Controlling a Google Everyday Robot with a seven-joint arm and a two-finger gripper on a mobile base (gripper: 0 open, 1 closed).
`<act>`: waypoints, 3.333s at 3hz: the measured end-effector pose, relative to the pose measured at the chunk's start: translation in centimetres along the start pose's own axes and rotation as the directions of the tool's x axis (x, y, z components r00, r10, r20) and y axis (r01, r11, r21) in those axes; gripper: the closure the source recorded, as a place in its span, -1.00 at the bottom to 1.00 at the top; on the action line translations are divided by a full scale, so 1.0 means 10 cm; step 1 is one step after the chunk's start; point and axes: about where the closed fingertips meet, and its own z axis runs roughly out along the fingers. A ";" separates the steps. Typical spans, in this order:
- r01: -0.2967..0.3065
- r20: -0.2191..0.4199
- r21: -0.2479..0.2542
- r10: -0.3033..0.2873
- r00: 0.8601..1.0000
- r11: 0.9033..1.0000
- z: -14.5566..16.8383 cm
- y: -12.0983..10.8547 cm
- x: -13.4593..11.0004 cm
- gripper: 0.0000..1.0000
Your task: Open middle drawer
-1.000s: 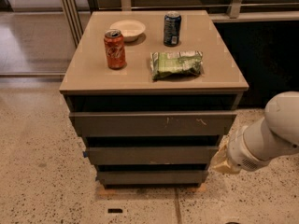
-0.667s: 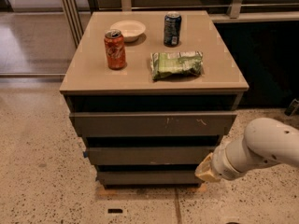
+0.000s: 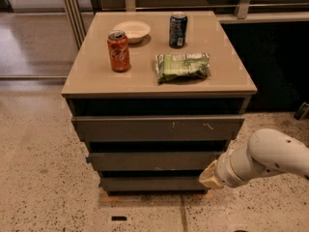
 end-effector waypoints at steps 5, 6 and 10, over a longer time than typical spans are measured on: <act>0.187 0.158 0.006 -0.186 0.970 0.982 1.24 -0.39 -0.17 -1.00; 0.218 0.142 0.002 -0.216 0.966 0.976 1.37 -0.50 -0.28 -1.00; 0.262 -0.005 -0.013 -0.262 0.965 0.965 2.09 -0.93 -0.43 -1.00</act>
Offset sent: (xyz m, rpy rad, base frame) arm 0.0350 0.0382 -0.0979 0.1489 -0.1373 0.1266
